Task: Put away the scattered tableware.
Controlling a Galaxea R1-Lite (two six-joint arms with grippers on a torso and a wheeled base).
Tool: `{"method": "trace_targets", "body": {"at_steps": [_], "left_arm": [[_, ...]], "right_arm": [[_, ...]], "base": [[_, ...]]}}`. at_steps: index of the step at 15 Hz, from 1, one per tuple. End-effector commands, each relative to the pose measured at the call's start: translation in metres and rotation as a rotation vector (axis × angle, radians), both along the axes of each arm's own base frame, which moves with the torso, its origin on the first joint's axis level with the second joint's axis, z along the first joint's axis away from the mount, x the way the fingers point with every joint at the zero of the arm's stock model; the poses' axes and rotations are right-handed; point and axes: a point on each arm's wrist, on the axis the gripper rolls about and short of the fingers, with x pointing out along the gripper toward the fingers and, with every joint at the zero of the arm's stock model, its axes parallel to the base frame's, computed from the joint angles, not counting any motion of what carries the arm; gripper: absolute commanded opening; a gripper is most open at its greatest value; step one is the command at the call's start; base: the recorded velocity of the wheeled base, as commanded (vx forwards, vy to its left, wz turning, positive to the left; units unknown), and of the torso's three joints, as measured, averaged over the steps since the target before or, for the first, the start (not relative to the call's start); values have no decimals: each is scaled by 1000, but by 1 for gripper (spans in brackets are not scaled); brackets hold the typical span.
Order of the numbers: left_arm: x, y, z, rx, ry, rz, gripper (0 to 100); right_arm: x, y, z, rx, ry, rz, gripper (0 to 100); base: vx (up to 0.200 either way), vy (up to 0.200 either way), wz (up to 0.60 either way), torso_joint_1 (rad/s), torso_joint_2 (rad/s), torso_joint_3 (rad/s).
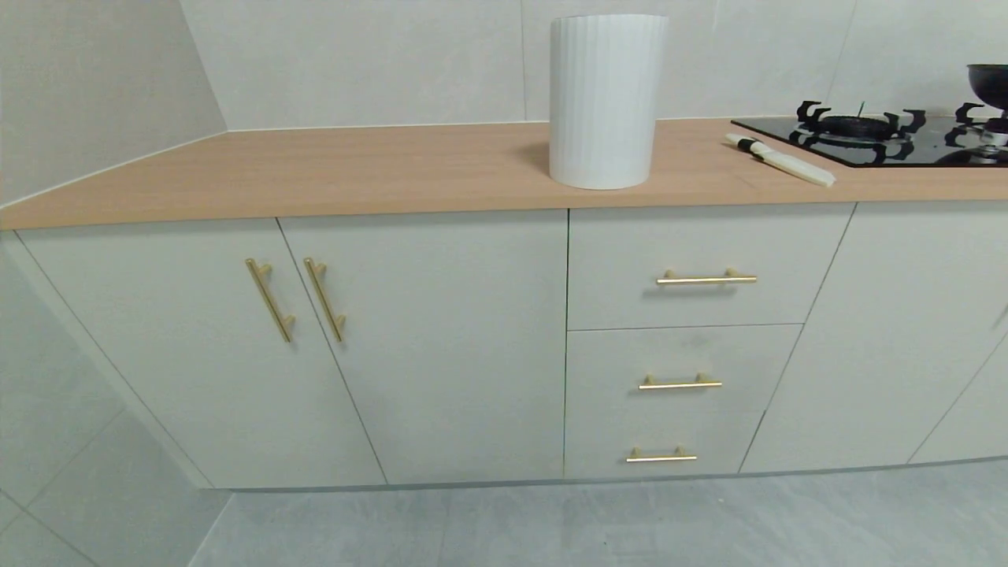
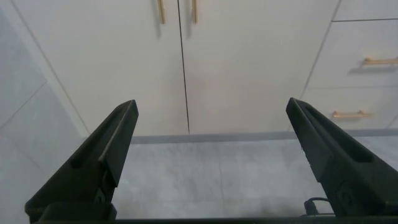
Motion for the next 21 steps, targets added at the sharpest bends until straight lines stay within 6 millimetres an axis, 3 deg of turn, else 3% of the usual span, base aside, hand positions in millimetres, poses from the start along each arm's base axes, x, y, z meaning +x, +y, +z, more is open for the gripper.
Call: {"method": "trace_targets", "body": {"at_steps": [1,15,21], "left_arm": [[0,0,0,0,1,0,100],[0,0,0,0,1,0,100],[0,0,0,-2,1,0,100]], "right_arm": [[0,0,0,0,2,1,100],[0,0,0,0,2,1,100],[0,0,0,0,2,1,100]], "base": [[200,0,0,2,2,2],[200,0,0,3,1,2],[0,0,0,0,0,0]]}}
